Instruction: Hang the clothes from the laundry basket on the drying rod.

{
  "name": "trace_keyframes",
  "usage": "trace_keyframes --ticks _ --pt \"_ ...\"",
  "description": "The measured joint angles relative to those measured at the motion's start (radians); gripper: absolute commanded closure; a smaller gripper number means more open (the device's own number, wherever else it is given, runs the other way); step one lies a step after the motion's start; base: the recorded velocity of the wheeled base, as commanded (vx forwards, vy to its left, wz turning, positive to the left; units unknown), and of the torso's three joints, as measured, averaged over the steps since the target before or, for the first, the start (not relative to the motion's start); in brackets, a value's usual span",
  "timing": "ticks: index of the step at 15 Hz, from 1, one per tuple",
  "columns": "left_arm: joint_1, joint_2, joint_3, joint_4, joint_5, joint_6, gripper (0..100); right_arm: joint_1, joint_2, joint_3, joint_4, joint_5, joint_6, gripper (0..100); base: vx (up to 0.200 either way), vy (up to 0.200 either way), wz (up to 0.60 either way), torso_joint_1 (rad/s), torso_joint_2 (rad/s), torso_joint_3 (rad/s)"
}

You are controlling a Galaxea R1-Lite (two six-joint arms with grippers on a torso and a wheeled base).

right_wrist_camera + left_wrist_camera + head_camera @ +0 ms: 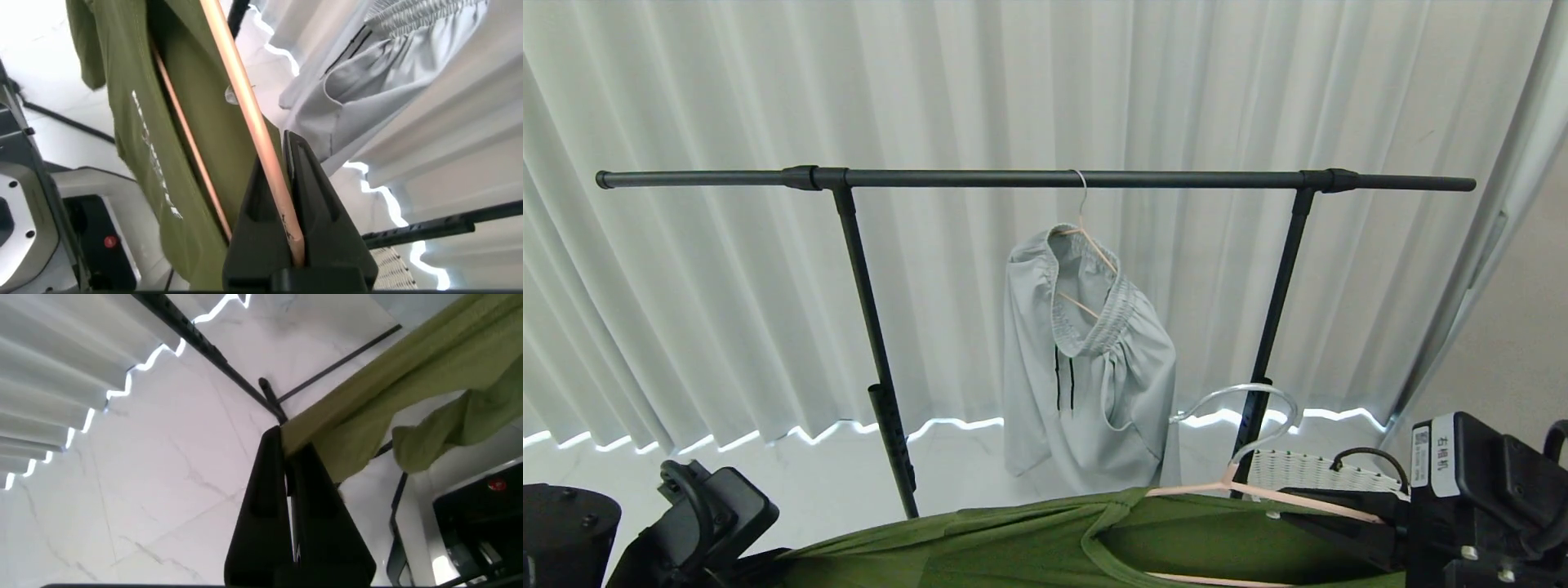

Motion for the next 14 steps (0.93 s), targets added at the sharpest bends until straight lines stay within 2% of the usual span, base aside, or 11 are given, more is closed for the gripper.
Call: trace_keyframes --ticks 4,7,11,14 --pt "-0.033 -0.026 0.008 0.001 0.003 0.000 0 -0.001 -0.004 0.000 0.001 -0.024 0.000 100 0.000 0.000 0.00 0.000 0.00 0.000" --pt "-0.065 -0.046 0.006 0.000 -0.004 -0.002 0 -0.015 -0.014 -0.001 0.020 -0.084 0.000 100 0.000 0.000 0.00 0.000 0.00 0.000" --pt "-0.101 -0.062 -0.005 -0.001 -0.004 -0.001 0 -0.096 -0.055 -0.004 0.184 -0.196 -0.001 100 0.000 0.000 0.00 0.000 0.00 0.000" --pt "-0.107 -0.069 -0.007 0.000 -0.004 0.000 0 -0.238 -0.134 -0.006 0.393 -0.283 0.000 100 0.000 0.000 0.00 0.000 0.00 0.000"
